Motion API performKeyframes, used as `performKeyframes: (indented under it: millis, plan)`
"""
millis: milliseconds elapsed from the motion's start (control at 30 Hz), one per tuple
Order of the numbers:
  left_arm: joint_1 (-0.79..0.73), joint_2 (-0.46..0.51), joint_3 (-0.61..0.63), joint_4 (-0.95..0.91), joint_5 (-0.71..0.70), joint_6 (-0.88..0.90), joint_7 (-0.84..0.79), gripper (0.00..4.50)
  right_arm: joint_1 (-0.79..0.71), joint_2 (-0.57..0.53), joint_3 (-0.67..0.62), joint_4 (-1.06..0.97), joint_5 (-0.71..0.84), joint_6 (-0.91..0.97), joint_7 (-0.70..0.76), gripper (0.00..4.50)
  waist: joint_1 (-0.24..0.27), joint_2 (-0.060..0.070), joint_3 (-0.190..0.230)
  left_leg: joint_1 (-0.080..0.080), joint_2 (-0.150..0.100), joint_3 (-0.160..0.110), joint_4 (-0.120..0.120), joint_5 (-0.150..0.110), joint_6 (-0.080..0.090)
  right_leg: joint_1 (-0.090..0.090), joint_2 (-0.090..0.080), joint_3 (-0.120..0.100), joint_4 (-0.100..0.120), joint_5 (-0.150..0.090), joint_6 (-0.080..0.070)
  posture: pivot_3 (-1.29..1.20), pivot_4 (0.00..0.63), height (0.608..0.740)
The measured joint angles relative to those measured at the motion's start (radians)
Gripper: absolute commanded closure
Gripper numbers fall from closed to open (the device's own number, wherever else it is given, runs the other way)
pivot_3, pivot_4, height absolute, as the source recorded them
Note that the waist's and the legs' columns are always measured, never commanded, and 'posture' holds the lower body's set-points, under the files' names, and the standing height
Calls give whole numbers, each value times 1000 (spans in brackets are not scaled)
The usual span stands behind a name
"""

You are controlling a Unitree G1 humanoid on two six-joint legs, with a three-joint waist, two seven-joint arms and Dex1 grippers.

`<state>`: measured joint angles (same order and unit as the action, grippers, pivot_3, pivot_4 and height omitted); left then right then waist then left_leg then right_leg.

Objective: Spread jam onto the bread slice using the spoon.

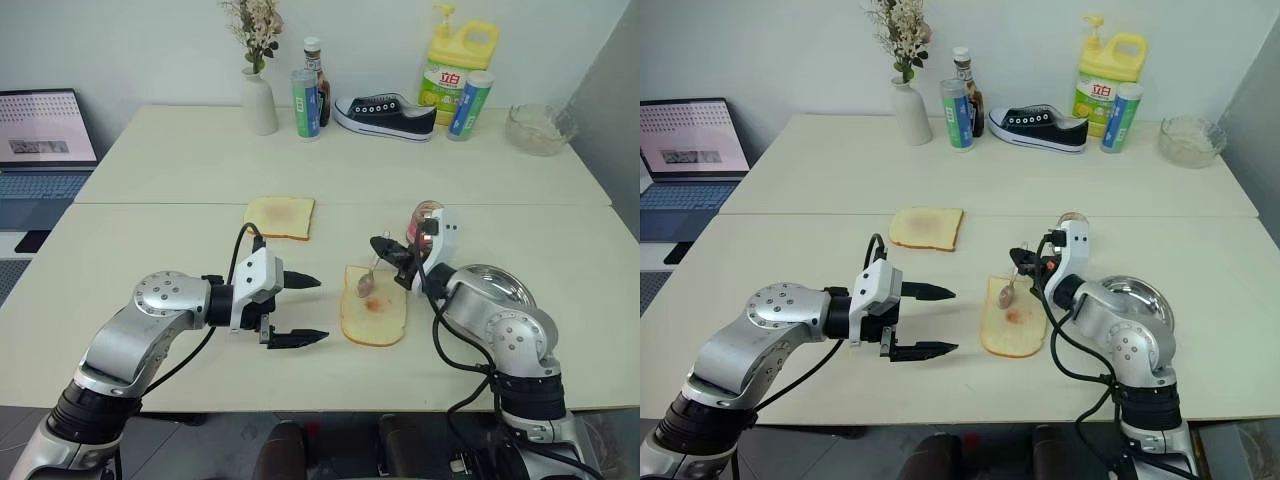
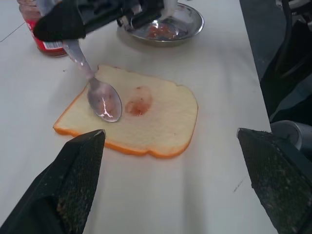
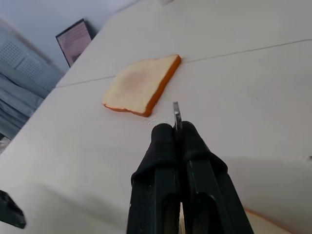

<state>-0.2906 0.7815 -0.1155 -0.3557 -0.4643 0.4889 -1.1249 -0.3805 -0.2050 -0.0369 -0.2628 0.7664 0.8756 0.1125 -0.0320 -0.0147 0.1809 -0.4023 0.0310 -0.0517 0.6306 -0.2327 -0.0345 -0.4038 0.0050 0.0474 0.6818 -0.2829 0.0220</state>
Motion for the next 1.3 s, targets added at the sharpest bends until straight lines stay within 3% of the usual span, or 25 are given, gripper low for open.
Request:
performKeyframes:
  millis: [167,467,567,633,867,1033,1300]
  plan:
    - [1,1,0,-3,0,1,1,0,44,-76,1,-25,-20,-42,82,4472,4,0,0,0,-1,0,0,0,0,1,-1,0,0,0,0,0,150,740]
    - [-7,0,-1,-1,1,1,-1,0,76,-170,-74,-104,-7,7,100,4472,4,0,0,0,-1,0,1,0,0,1,-1,0,0,-1,2,0,150,740]
    - [-17,-1,-3,0,1,1,-3,0,67,-153,-108,-125,30,52,61,4472,2,0,0,0,-1,0,1,0,0,1,-1,0,0,-1,2,0,150,740]
    - [-23,-4,-8,1,2,1,-4,0,29,-72,-142,-141,115,93,2,4472,-1,0,0,0,0,0,1,0,0,1,-1,0,1,-1,2,0,150,740]
    - [-32,-12,-9,1,2,1,-4,0,43,15,-88,-161,185,124,-35,4472,-2,0,0,0,0,-1,0,0,0,0,1,0,0,0,-1,0,150,740]
    - [-33,-13,-11,7,3,0,-11,0,101,-1,-52,-112,126,112,-10,4472,0,0,0,0,0,0,0,0,0,0,0,0,0,0,0,0,150,740]
    - [-36,-22,-18,9,7,-1,-20,0,169,-116,-41,-135,79,20,104,4472,4,0,0,0,-1,-1,1,0,0,1,-1,0,0,-2,4,0,150,740]
